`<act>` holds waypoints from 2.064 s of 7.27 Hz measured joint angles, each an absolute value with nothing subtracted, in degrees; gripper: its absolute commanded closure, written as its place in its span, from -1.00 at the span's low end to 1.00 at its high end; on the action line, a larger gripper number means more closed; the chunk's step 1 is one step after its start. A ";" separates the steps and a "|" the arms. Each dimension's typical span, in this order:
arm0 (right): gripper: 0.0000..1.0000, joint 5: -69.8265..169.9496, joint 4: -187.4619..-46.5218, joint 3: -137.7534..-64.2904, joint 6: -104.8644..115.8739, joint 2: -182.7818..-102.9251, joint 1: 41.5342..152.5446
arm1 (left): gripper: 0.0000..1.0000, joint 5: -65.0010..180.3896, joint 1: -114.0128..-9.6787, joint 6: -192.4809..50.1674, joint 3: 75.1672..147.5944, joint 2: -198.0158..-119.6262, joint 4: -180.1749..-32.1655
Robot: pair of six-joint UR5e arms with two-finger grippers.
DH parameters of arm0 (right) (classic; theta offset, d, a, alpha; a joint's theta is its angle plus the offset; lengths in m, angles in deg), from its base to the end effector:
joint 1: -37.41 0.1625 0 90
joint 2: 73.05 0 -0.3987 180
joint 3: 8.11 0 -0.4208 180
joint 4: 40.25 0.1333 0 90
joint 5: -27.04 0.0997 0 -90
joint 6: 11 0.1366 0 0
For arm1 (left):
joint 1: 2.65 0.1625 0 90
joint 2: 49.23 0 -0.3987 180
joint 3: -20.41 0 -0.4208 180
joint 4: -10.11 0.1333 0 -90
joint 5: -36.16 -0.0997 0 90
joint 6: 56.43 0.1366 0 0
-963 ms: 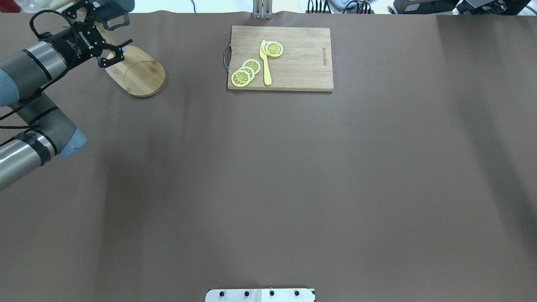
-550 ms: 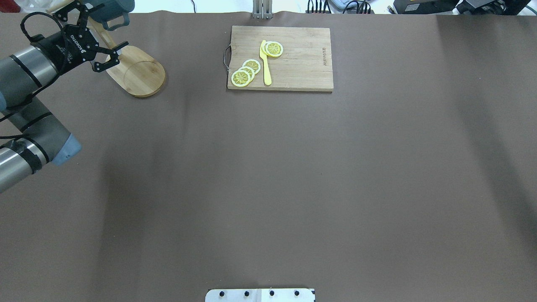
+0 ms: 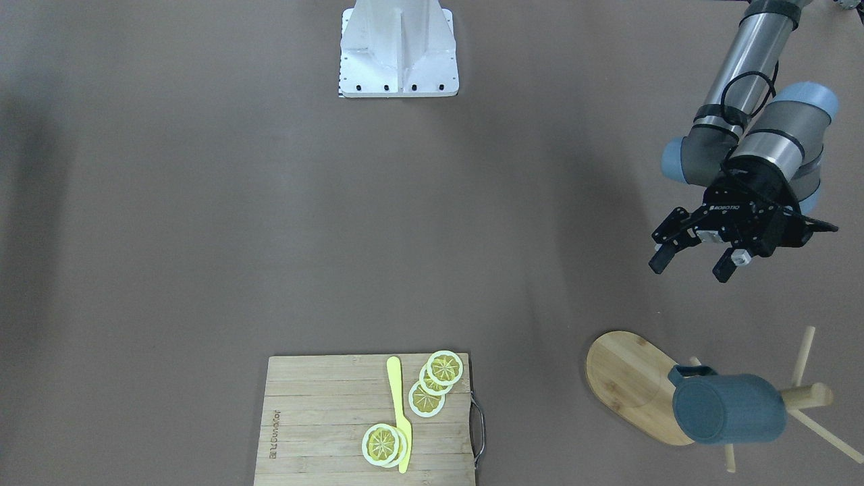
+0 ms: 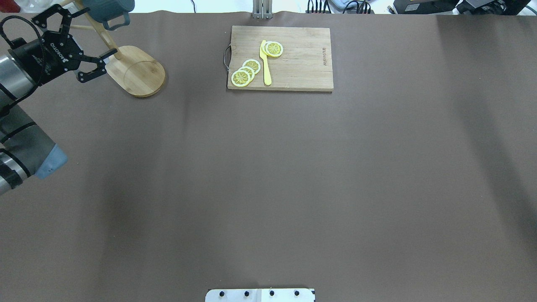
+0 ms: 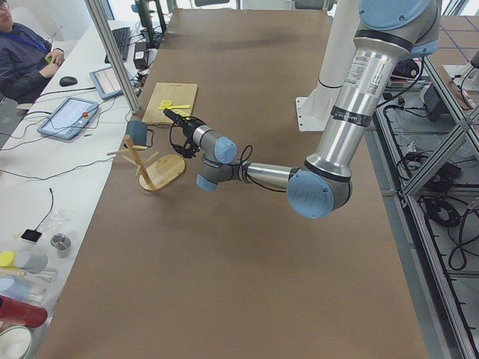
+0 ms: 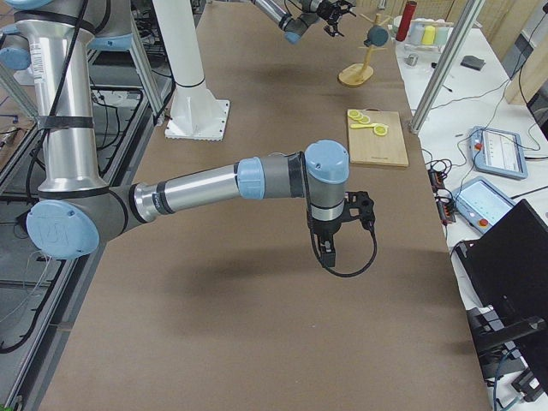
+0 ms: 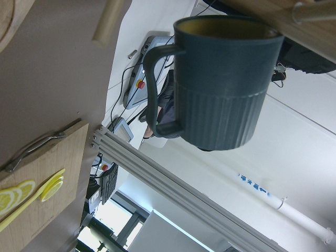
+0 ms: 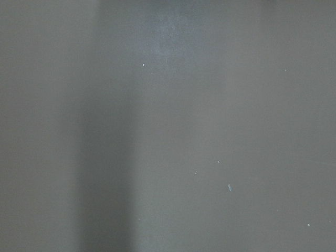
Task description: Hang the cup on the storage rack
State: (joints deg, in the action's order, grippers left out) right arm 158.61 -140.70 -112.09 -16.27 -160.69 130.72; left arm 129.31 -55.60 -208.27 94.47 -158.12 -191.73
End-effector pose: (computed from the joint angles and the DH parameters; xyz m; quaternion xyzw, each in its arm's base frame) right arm 0.0732 -0.5265 0.5339 0.0744 -0.3498 -0.0342 0.9332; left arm 0.2800 -0.5797 0.3704 -0.0800 0.8384 -0.4413 0.3097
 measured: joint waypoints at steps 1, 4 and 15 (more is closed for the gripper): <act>-1.00 158.61 -140.70 -112.06 -16.25 -160.73 130.72 | -0.98 133.75 -55.60 -200.65 96.98 -156.99 -191.25; -1.00 158.63 -140.70 -112.04 -16.15 -160.96 130.71 | -0.98 140.02 -55.61 -163.75 100.38 -153.17 -187.25; -1.00 158.70 -140.79 -111.86 -16.06 -161.37 130.74 | -1.00 142.08 -76.09 -39.86 107.49 -141.59 -137.45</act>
